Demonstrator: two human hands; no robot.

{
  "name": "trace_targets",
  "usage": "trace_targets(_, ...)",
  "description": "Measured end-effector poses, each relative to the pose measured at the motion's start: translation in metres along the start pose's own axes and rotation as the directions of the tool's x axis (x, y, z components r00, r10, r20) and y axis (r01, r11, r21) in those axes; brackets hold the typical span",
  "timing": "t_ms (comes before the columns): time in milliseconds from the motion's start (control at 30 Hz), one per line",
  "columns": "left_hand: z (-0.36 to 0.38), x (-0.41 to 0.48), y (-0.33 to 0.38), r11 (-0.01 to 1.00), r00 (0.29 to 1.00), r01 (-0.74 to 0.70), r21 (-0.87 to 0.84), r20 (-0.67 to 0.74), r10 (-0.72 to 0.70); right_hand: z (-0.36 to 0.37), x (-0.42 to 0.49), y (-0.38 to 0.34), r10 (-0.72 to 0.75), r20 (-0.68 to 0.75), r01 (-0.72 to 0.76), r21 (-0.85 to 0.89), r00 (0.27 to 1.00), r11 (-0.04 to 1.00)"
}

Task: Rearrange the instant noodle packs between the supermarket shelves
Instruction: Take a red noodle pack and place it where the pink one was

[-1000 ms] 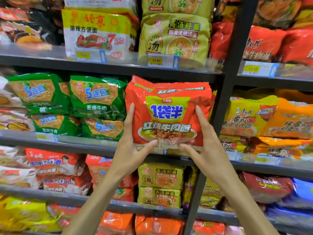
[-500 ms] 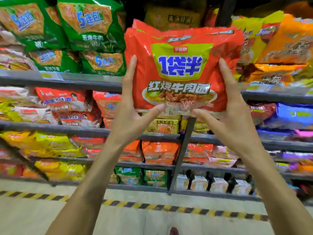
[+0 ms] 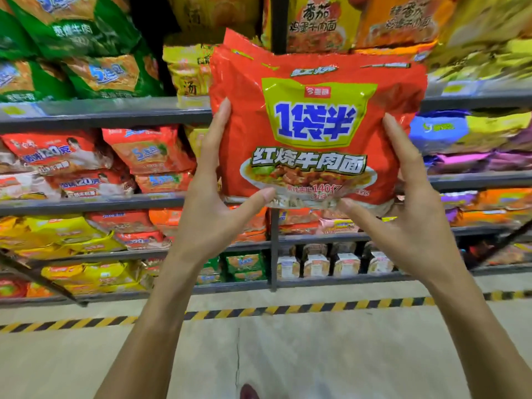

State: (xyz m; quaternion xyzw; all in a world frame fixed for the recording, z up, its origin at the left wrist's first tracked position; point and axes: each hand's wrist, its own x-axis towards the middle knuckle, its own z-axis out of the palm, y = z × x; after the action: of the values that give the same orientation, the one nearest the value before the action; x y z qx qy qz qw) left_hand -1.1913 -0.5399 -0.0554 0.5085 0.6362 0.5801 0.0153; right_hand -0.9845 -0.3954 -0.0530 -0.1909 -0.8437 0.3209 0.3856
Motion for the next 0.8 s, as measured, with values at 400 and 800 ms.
trace_targets(400,0.175,-0.087,0.093,0.973,0.992,0.004,-0.229,0.126,0.025,-0.183,-0.143,0.044,0.125,-0.002,-0.125,-0.082,0.992,0.989)
trace_targets(800,0.324,-0.093,0.164,0.943,0.947,0.074,-0.324,0.320,0.035,-0.328,-0.206,0.103,0.226,-0.122,-0.239,-0.107,0.966,0.965)
